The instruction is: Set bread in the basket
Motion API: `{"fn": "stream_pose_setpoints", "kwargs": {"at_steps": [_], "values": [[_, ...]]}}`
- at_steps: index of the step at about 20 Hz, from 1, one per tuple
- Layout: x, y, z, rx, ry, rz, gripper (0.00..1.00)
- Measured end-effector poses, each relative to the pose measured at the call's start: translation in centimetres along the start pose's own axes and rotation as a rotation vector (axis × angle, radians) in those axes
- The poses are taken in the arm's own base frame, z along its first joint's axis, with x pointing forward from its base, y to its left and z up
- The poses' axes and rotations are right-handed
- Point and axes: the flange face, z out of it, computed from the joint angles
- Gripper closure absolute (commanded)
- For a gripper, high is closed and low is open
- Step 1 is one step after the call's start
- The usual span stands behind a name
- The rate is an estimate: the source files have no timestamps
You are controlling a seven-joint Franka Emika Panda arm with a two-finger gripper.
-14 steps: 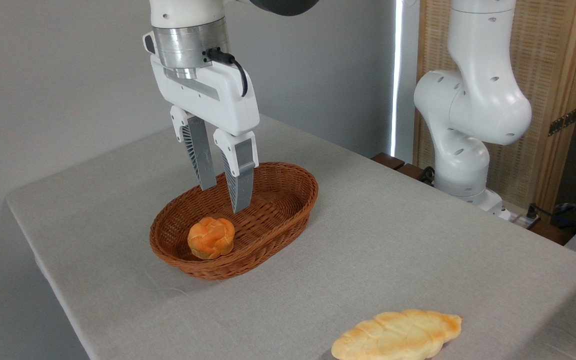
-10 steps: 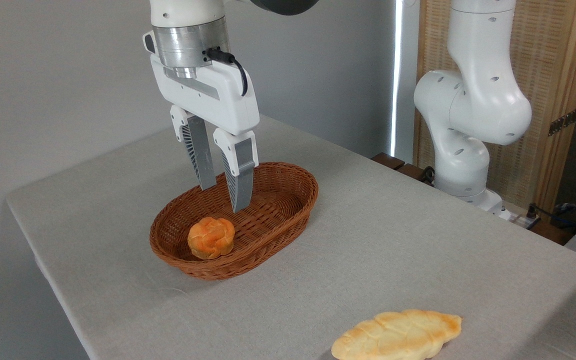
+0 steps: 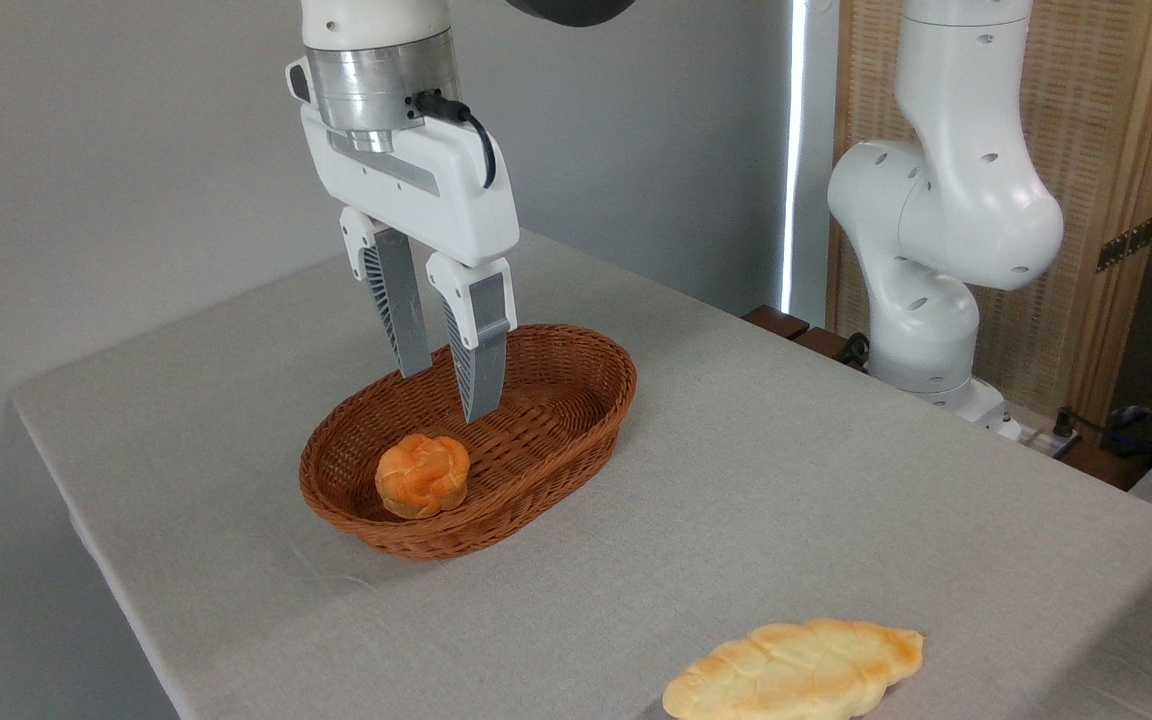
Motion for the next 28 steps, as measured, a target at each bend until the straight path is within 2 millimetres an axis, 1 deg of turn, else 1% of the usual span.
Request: {"fn": "stream_pose_setpoints", "kwargs": {"at_steps": [2,4,7,11,14,16,18,24,26,28], "values": [[-0.5,-0.5,-0.2,0.003,0.003,0.001,0.0],[-1.6,-1.5,-0.5,0.006,0.007,0.017,0.0],[-4.3,-3.6,0.2,0.006,0.009,0.048,0.0],[-8.3,-5.8,3.3,0.023,0.031,0.113,0.0],[-11.4,-7.1,5.6,0.002,0.003,0.195,0.0],[-13.5,-8.0,7.0,-0.02,-0.01,0.215,0.0],[-15.0,-8.7,8.2,-0.02,-0.006,0.233,0.0],[-16.9,-8.8,12.7,0.031,-0.065,0.297,0.0],[-17.7,-9.2,13.5,0.052,-0.058,0.29,0.0],[-18.5,-9.7,13.9,0.063,-0.052,0.306,0.0]]}}
